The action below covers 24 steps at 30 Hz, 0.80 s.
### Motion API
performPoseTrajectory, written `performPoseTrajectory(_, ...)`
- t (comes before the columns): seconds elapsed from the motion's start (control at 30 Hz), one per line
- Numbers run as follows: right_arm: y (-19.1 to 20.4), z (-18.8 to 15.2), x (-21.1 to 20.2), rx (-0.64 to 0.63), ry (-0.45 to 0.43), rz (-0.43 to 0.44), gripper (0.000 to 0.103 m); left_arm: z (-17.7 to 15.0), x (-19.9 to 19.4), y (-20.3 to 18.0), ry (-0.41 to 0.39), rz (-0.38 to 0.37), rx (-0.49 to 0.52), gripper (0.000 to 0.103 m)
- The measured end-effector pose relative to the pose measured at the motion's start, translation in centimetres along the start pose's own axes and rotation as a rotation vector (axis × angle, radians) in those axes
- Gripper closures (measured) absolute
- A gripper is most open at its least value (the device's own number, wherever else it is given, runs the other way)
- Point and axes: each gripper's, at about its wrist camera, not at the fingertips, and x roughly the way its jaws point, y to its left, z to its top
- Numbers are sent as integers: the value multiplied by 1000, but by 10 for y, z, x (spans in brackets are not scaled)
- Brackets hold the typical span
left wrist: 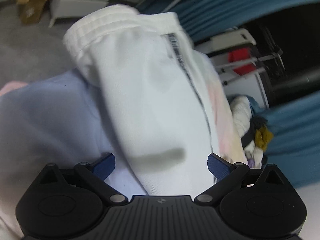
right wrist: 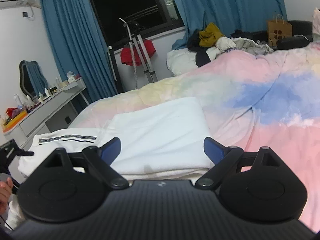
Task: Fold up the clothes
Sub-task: 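Grasp the ribbed waistband with the left gripper and lift it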
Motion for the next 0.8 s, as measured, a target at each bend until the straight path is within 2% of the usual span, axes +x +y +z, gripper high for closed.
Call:
performPoseTrajectory(0.13,-3,-1,4,22,13,-2,12,19,8,3,-97,-5,0,4)
performPoseTrajectory(0.23,-1,-2,5,13,12,4,12,34,18,-2,-179,7,64,9)
performPoseTrajectory(0.33,2,-4,6,-16,5,-5,12,40,26,-12,-247,66,136,25)
performPoseTrajectory(0.4,4,-6,8,-34,3,-13,12,41,28,-21,-282,99,175,47)
performPoseTrajectory(0.47,5,-6,11,-40,6,-22,12,38,27,-31,-308,129,249,61)
performPoseTrajectory(0.5,4,-6,13,-42,6,-30,12,36,27,-36,-320,144,293,75)
performPoseTrajectory(0.6,1,-4,15,-47,-5,-50,12,27,19,-55,-361,162,335,88)
performPoseTrajectory(0.7,-8,-1,13,-26,-16,-72,12,11,8,-90,-437,145,427,90)
performPoseTrajectory(0.8,-20,2,14,25,-7,-94,12,-19,4,-142,-488,160,575,91)
